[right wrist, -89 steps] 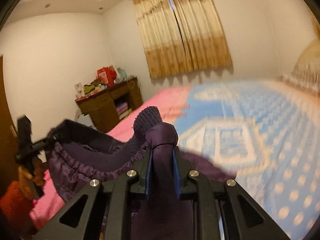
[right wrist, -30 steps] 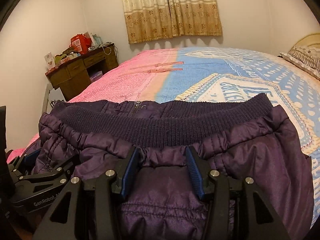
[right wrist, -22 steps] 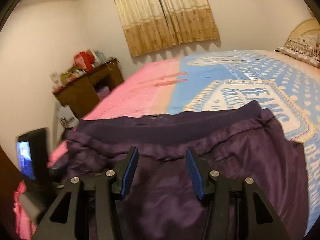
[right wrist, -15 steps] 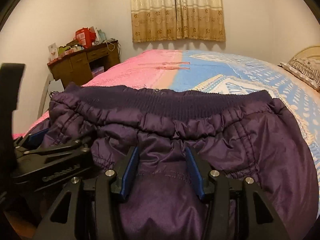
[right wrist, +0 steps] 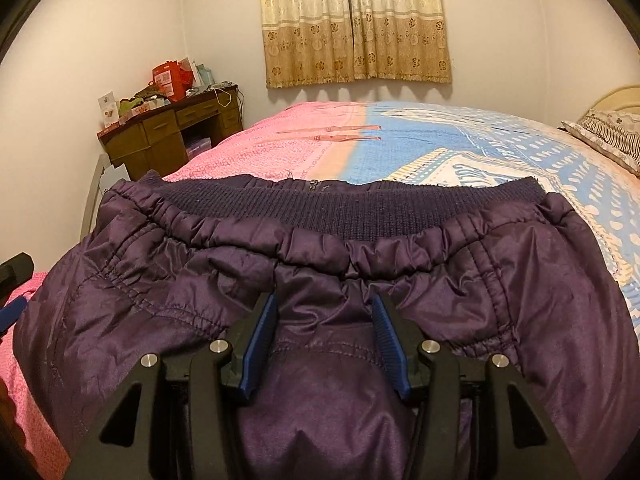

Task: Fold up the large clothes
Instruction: 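Grasp the ribbed waistband of the jacket with both grippers, then lift the waistband with both grippers and fold it over the jacket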

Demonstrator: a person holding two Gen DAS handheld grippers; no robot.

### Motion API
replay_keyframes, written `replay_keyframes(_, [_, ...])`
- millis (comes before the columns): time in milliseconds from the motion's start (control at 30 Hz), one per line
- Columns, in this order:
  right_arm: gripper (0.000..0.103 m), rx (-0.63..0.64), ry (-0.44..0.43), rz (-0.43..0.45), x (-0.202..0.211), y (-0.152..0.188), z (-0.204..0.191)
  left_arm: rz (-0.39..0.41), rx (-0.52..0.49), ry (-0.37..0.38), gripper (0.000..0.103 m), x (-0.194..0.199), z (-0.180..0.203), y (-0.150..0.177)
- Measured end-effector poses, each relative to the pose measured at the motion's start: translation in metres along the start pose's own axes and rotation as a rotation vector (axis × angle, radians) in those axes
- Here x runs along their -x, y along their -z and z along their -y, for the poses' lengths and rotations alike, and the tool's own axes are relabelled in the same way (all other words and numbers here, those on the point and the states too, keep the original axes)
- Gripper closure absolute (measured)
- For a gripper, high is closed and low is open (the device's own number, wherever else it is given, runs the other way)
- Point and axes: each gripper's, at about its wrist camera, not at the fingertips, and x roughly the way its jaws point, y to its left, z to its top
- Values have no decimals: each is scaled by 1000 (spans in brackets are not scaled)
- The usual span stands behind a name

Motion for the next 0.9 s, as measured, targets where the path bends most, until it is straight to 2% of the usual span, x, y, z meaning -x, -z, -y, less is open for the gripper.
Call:
replay_keyframes(33, [51, 0, 0, 0, 0, 0, 0, 2, 25, -9, 0, -3, -6, -3])
replay_keyframes(100, [51, 1, 1, 0, 0, 0, 0, -19, 74, 23, 0, -12, -11, -5])
replay_keyframes(200, [51, 1, 1, 0, 0, 0, -1, -172, 73, 77, 0, -47, -2, 6])
replay_keyframes(233, [51, 2, 2, 0, 0, 0, -1, -190, 37, 49, 0, -56, 3, 13])
replay_keyframes(267, [51, 1, 2, 0, 1, 1, -1, -156, 2, 32, 0, -58, 8, 17])
replay_keyframes(300, [51, 1, 2, 0, 0, 0, 0, -134, 3, 51, 0, -59, 7, 20])
replay_keyframes(400, [51, 1, 2, 0, 1, 1, -1, -157, 91, 111, 0, -63, -7, 17])
replay_keyframes(433, [51, 1, 3, 0, 0, 0, -1, -155, 86, 112, 0, -63, -6, 17])
replay_keyframes(533, [51, 1, 3, 0, 1, 1, -1, -143, 31, 69, 0, -62, 6, 20])
replay_keyframes(700, [51, 3, 6, 0, 1, 1, -1, -124, 11, 35, 4, -59, 9, 21])
replay_keyframes(900, [50, 9, 15, -6, 2, 0, -1, -121, 8, 29, 4, -54, 5, 25])
